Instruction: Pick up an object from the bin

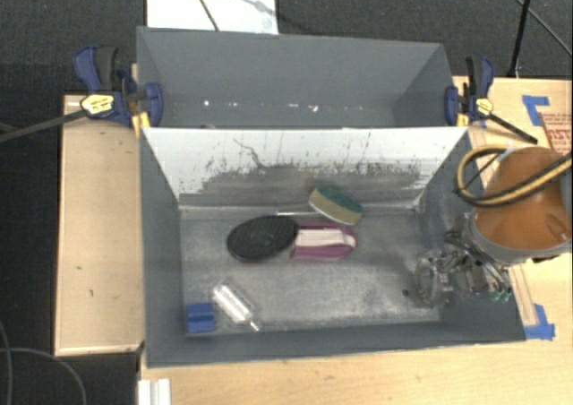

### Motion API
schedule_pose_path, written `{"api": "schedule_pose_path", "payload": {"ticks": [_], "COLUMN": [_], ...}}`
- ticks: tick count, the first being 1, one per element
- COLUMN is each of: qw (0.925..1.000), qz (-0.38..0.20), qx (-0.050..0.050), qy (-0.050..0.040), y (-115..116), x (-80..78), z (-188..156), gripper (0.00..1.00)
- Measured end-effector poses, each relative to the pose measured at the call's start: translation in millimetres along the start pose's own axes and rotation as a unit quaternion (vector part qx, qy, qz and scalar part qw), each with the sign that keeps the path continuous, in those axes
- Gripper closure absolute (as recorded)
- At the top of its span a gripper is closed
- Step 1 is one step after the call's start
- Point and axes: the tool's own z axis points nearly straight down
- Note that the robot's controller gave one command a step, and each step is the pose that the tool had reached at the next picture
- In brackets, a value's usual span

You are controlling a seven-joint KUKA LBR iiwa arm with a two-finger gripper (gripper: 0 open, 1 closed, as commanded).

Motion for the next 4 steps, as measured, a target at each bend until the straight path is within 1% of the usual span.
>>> {"api": "schedule_pose_path", "payload": {"ticks": [4], "qw": [1.0], "qz": [-0.002], "qx": [0.0], "qy": [0.0], "y": [0.0], "x": [0.0], "z": [0.0], "gripper": [1.0]}}
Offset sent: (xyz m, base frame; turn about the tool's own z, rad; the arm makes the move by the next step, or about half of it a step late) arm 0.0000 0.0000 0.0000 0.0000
